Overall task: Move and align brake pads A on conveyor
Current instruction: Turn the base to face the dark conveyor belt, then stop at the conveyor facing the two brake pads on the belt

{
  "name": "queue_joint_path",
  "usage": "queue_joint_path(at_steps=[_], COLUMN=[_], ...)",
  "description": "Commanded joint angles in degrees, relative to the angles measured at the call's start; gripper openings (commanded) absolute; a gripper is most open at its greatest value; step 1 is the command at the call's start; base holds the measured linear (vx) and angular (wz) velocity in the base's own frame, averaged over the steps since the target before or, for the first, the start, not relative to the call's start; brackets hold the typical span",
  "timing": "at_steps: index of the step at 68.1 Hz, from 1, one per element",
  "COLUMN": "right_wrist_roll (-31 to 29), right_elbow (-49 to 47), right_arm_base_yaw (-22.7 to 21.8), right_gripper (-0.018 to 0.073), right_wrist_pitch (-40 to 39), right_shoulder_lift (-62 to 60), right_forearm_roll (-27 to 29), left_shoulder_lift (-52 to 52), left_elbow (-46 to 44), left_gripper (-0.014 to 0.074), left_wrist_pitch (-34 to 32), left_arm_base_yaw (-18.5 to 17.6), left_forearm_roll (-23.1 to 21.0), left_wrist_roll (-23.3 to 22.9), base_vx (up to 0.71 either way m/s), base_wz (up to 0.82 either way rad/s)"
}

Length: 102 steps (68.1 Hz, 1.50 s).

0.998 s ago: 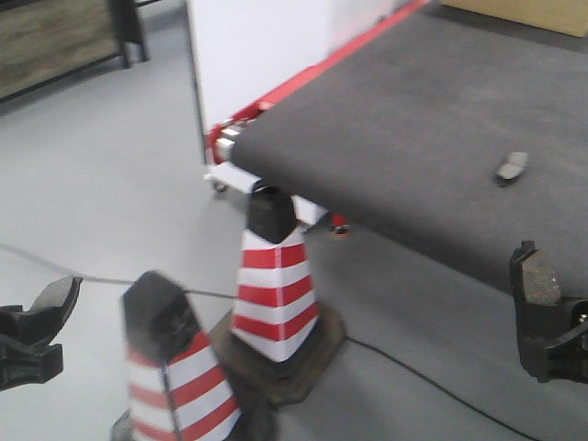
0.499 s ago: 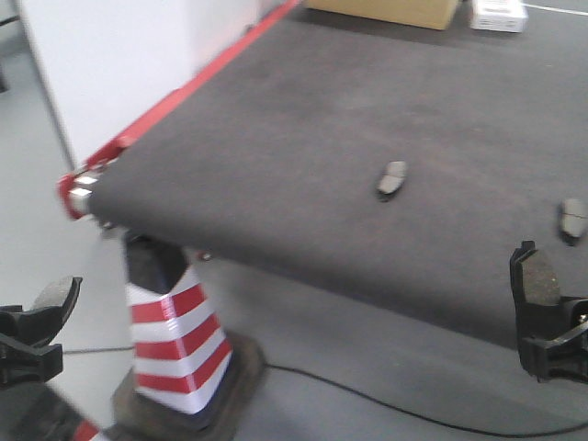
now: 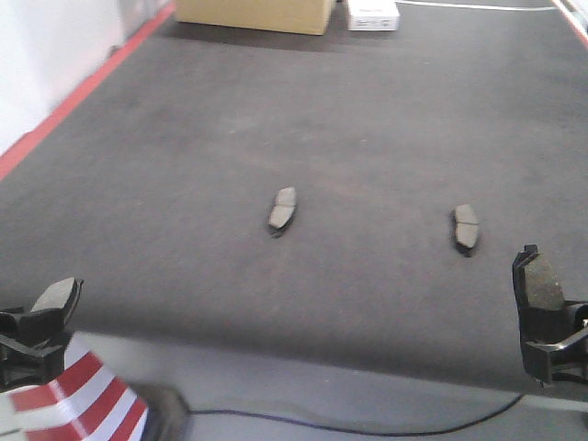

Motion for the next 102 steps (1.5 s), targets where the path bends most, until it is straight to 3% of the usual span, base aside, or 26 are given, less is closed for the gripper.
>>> queue_joint_path(at_steps=[1,102], right_wrist_roll=[-0.26,-0.26], right_elbow=[-1.78,-1.78], right_arm_base_yaw=[0.0,0.0], right_gripper=[0.0024,0.0024], right_wrist_pitch=[-4.44,-4.44], right_shoulder_lift=[-0.36,-0.36], right_forearm_roll=[-0.38,-0.38], left_shoulder_lift=[-0.23,-0.23], left_elbow=[-1.51,-1.51], left_gripper=[0.0114,0.0114], left_wrist_pitch=[-4.04,-4.04], left_arm_base_yaw=[-0.35,-0.35], left_forearm_roll=[0.62,0.62], left_wrist_roll=[-0.28,-0.28], base_vx=[0.21,0.12], base_wz=[-0.32,-0.12])
